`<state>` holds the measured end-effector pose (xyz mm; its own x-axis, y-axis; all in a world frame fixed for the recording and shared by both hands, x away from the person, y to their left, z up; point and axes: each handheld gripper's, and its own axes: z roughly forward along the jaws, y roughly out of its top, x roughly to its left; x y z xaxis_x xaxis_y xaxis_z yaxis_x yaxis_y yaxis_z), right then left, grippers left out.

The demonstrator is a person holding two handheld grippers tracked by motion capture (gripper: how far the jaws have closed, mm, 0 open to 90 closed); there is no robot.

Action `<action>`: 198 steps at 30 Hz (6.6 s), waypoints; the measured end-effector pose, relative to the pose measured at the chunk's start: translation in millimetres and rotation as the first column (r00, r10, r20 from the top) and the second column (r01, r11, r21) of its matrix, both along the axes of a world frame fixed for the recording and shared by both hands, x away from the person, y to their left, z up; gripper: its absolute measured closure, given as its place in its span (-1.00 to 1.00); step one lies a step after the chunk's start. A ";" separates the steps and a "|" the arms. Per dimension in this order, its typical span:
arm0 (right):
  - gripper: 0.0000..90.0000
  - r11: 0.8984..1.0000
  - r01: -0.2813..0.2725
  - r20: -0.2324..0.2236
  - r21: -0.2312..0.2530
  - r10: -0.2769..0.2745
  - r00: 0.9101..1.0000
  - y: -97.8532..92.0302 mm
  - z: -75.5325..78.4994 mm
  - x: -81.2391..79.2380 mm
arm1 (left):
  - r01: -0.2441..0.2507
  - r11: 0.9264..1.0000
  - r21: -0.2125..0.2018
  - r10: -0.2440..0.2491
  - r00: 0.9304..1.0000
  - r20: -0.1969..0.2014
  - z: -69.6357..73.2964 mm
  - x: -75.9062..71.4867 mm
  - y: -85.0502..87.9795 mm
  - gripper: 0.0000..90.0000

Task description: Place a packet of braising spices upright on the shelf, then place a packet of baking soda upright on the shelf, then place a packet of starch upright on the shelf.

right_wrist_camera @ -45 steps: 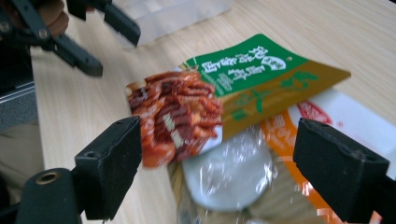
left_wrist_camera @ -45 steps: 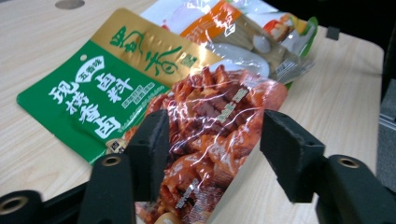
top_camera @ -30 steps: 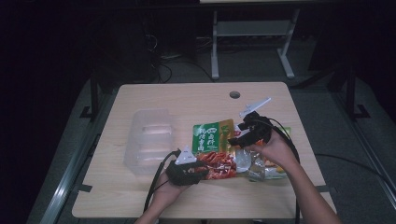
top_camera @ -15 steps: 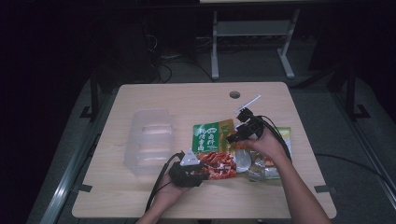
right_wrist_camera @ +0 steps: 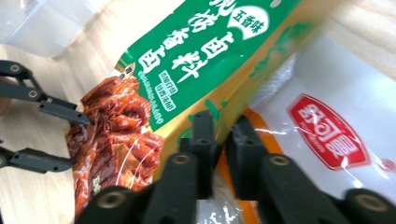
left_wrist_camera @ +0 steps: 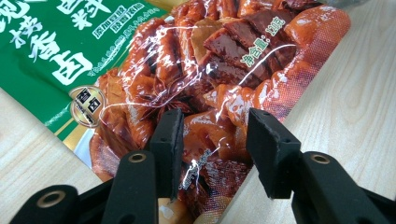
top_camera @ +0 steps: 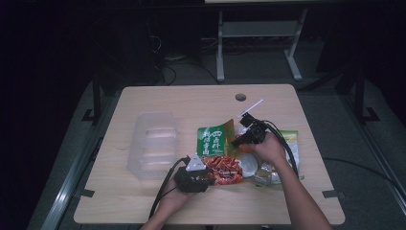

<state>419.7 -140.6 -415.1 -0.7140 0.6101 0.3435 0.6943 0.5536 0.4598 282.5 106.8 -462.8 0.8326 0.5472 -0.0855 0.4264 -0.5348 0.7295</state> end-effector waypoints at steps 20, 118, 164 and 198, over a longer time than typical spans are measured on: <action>1.00 0.977 -0.078 0.214 0.201 0.034 0.976 -26.3 45.4 -51.3 | -0.156 0.972 -0.176 0.161 0.987 0.015 14.2 1.5 10.4 -0.56; 0.99 0.945 -0.085 0.377 0.315 -0.042 0.925 -0.5 134.5 -57.6 | -0.065 0.970 -0.235 0.094 0.989 0.113 36.1 -31.0 30.0 0.13; 0.99 0.929 -0.186 0.431 0.319 0.032 0.902 114.0 164.3 -22.9 | -0.008 0.983 -0.186 0.031 0.992 0.121 32.2 -46.1 21.8 -0.10; 0.99 0.928 -0.203 0.424 0.312 0.055 0.904 192.9 126.1 29.7 | 0.009 0.985 -0.171 0.012 0.992 0.123 29.3 -41.8 21.1 -0.14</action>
<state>449.5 52.3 -289.0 -0.8986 0.4003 0.1796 0.3419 0.3824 0.8584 240.7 127.9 -433.6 0.8417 0.5348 -0.0744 0.3280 -0.3969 0.8573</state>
